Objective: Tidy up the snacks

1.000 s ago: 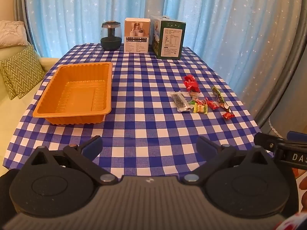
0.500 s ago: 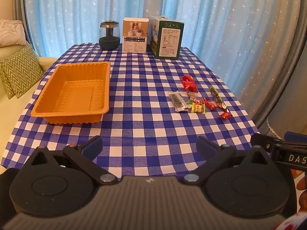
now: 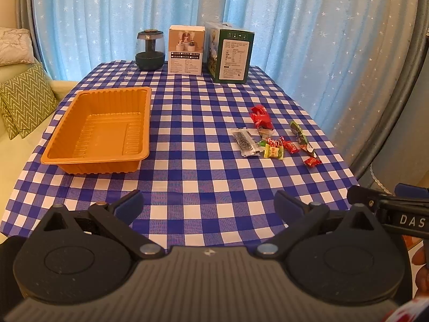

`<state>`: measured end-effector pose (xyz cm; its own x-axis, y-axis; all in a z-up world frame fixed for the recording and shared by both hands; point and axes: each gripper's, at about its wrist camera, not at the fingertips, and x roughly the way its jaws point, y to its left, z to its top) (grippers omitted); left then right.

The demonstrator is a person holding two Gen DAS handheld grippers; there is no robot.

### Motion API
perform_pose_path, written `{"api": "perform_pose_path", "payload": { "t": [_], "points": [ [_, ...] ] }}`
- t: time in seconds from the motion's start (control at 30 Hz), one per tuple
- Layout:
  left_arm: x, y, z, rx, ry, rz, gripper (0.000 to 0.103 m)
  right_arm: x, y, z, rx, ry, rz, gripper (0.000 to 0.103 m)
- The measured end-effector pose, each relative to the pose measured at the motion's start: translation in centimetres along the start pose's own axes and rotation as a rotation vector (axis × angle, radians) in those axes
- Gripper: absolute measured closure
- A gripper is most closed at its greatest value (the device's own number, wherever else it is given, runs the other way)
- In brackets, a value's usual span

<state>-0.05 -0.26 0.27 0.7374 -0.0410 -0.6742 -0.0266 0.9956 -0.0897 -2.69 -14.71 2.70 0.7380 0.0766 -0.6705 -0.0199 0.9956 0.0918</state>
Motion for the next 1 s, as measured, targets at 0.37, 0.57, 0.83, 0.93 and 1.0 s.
{"api": "perform_pose_path", "payload": {
  "t": [0.37,0.57,0.83,0.93,1.0],
  "points": [
    [-0.03,-0.31,-0.05,0.0,0.0,-0.007,0.0,-0.02,-0.29,0.05,-0.001,0.001,-0.001,0.0],
    [-0.04,-0.59,0.02,0.0,0.0,-0.009,0.0,-0.05,-0.33,0.12,-0.001,0.001,-0.001,0.0],
    [0.0,-0.76,0.02,-0.002,0.0,-0.01,0.0,-0.01,-0.48,0.13,-0.002,0.001,-0.002,0.0],
    [0.0,-0.76,0.01,-0.003,0.0,-0.01,0.0,0.48,-0.64,0.14,-0.002,0.0,-0.002,0.0],
    [0.0,-0.84,0.02,-0.003,0.0,-0.01,0.0,0.41,-0.64,0.15,-0.001,0.0,-0.002,0.0]
  ]
}}
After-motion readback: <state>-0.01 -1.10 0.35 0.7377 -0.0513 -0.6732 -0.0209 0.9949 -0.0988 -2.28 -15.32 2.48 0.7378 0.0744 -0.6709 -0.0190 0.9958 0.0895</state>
